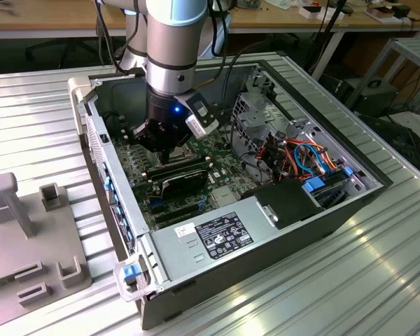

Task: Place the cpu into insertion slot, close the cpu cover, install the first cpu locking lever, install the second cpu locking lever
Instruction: 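Install the second cpu locking lever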

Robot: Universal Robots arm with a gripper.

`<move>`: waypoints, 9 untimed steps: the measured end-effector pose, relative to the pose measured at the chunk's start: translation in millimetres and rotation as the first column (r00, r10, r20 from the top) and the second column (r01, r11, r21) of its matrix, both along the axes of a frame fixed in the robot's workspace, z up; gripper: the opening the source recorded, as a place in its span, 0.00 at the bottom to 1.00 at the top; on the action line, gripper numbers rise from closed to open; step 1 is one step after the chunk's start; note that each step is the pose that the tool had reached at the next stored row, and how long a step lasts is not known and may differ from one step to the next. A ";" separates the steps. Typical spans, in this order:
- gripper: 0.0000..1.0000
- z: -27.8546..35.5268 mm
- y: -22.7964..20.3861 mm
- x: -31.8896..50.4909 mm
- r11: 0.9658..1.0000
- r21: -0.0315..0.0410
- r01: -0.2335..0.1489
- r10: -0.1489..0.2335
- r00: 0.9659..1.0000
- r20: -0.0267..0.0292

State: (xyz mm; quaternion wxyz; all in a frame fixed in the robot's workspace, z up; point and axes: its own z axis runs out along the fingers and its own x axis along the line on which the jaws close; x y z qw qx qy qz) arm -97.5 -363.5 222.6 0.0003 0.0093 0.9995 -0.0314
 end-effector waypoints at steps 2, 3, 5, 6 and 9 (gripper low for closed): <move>0.11 -1.0 0.3 0.0 1.000 0.000 0.000 0.000 1.000 0.000; 0.11 -1.2 0.4 0.0 1.000 0.000 0.000 0.000 1.000 0.000; 0.11 -3.2 2.3 -0.7 1.000 0.000 0.000 0.000 1.000 0.000; 0.11 -7.9 5.9 -1.4 1.000 0.001 0.000 0.000 1.000 0.000; 0.11 -9.1 7.9 -1.9 1.000 0.002 0.000 0.000 1.000 0.000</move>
